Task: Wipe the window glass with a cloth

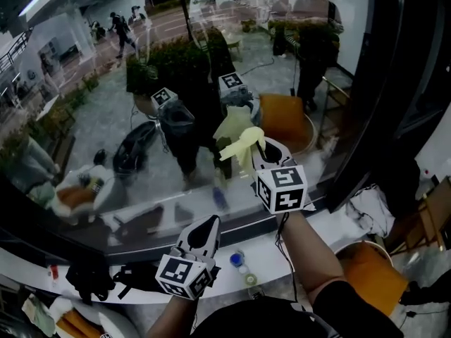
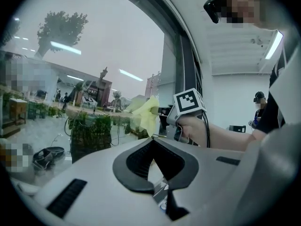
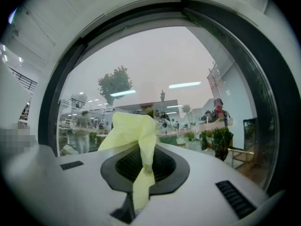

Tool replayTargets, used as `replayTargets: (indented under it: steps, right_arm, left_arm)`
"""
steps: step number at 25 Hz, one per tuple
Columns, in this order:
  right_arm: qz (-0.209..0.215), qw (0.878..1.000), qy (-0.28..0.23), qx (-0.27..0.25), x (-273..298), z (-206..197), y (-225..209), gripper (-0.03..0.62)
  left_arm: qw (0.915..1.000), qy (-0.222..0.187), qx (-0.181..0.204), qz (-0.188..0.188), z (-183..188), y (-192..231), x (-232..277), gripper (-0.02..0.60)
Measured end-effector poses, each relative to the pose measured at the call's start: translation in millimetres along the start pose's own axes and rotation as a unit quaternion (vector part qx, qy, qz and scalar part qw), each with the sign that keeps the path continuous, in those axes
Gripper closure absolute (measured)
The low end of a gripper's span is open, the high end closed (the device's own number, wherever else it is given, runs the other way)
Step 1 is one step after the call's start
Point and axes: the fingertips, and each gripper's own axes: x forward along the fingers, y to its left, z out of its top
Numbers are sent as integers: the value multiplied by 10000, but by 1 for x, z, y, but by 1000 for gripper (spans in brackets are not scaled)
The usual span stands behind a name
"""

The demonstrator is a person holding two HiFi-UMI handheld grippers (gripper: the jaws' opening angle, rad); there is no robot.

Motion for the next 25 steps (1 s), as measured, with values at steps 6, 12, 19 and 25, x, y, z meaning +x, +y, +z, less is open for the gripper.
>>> replayTargets:
  steps: [6, 12, 19, 25]
  right_arm:
    - [-359, 9993, 71, 26, -14, -3, -66, 554]
    - [-718, 9974, 110, 19, -26, 1, -100, 554]
    - [-865, 9961, 64, 150, -28, -5, -124, 554]
    - [-1024, 9945, 19, 210, -29, -5, -126, 554]
  left_arm:
    - [9997, 24, -144, -184, 2, -26, 38, 581]
    - [9992, 41, 54, -400, 7, -37, 39, 581]
    - [9990, 90, 116, -424, 3, -43, 49, 581]
    - [9985, 62, 177, -515, 11, -37, 41, 581]
